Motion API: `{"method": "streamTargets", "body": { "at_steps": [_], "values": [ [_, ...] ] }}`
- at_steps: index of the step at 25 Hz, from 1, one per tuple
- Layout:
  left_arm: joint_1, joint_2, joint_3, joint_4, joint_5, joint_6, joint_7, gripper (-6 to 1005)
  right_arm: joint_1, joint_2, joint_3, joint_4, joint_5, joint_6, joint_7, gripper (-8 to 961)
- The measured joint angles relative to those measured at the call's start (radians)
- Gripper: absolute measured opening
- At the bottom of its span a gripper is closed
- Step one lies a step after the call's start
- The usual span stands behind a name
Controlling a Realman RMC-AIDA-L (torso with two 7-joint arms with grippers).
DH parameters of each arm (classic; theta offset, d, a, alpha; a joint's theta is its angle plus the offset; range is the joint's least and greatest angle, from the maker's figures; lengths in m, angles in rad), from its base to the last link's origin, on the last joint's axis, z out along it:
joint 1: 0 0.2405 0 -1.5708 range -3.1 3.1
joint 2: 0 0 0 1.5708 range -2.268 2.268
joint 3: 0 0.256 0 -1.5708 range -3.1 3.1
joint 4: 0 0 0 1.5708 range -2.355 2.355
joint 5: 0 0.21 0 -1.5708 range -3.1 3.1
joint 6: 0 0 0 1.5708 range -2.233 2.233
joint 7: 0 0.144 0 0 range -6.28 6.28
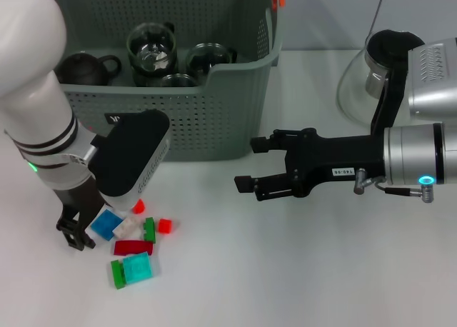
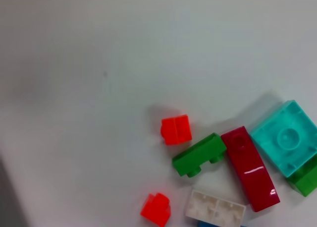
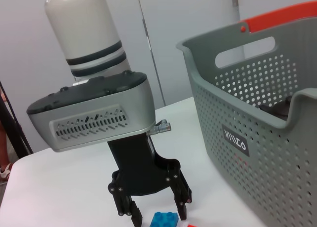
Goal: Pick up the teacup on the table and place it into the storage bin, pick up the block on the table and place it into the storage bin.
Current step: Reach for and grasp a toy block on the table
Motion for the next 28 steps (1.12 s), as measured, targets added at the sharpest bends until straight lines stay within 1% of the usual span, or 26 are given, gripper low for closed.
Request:
{"method": "streamTargets", "body": {
  "at_steps": [11, 21, 27, 28],
  "values": [
    [-0.011, 0.000, 0.013, -0.027, 0.000, 0.003, -0.006, 760, -0.003, 0.000, 0.004, 0.000, 0.000, 0.009, -0.001, 914],
    [-0.011, -0.002, 0.012, -0.028, -0.002, 0.010, -0.008, 760, -0.001, 0.000, 0.007, 0.000, 0.000, 0.011, -0.001, 914],
    [-0.010, -0.003, 0.012, -0.029, -0.002, 0.010, -0.012, 626, -0.001, 0.000, 0.016, 0.000, 0.000, 0.011, -0.001, 914],
    [-0.011, -0.003, 0.012, -0.029, -0.002, 0.011, -0.016, 552, -0.001, 0.000, 0.016, 0.000, 0.000, 0.011, -0.001, 914]
  ]
}}
